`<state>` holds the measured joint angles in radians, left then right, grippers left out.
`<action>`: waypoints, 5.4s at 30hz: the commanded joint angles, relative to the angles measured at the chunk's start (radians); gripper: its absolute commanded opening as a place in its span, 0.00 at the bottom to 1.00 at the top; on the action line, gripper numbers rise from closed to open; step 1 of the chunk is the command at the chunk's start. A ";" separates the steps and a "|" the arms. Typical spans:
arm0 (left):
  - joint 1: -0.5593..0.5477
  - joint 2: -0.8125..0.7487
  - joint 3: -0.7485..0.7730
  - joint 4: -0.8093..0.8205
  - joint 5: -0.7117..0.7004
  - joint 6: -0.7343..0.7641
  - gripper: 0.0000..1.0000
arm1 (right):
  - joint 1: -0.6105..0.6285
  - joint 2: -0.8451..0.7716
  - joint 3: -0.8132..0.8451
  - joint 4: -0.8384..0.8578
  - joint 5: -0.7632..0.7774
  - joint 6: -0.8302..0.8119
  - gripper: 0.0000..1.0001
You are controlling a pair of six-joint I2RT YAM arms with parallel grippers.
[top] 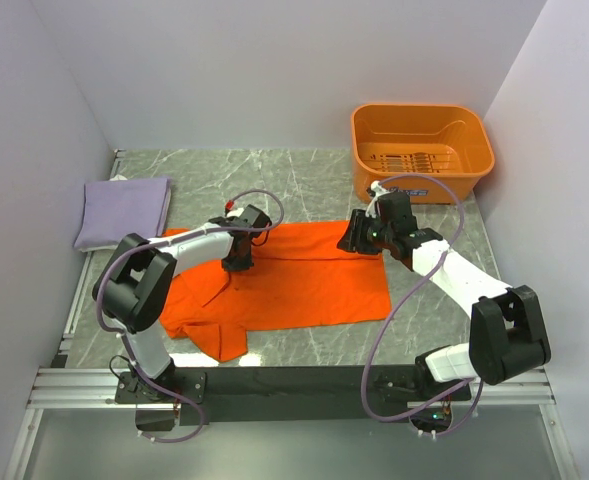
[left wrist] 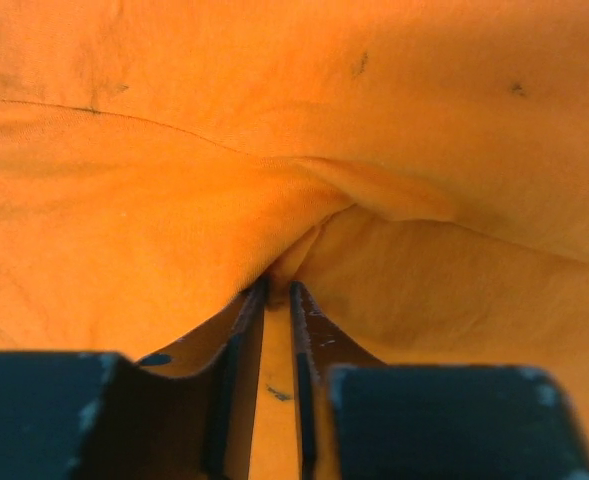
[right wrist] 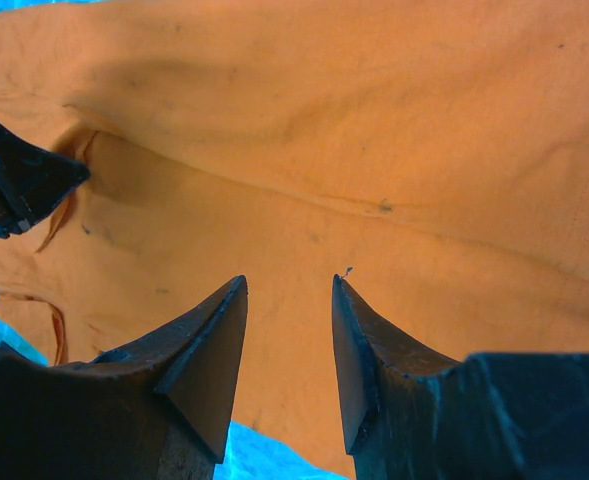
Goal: Fold and stack the t-shirts
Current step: Fold the tshirt
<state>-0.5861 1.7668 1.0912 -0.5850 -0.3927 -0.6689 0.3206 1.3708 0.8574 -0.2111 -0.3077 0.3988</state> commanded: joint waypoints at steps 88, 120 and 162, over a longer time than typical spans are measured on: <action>0.470 0.274 0.524 0.044 0.414 -0.077 0.69 | -0.351 0.260 0.147 -0.036 0.191 0.295 0.44; 0.088 -0.501 -0.298 -0.171 0.276 -0.271 0.60 | 0.047 -0.173 -0.129 -0.347 0.266 -0.006 0.47; 0.031 -0.147 -0.079 -0.274 0.040 -0.259 0.39 | 0.077 -0.219 -0.120 -0.309 0.193 -0.041 0.47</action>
<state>-0.5514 1.5959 0.9714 -0.8513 -0.3092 -0.9482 0.3904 1.1854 0.7219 -0.5442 -0.1070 0.3717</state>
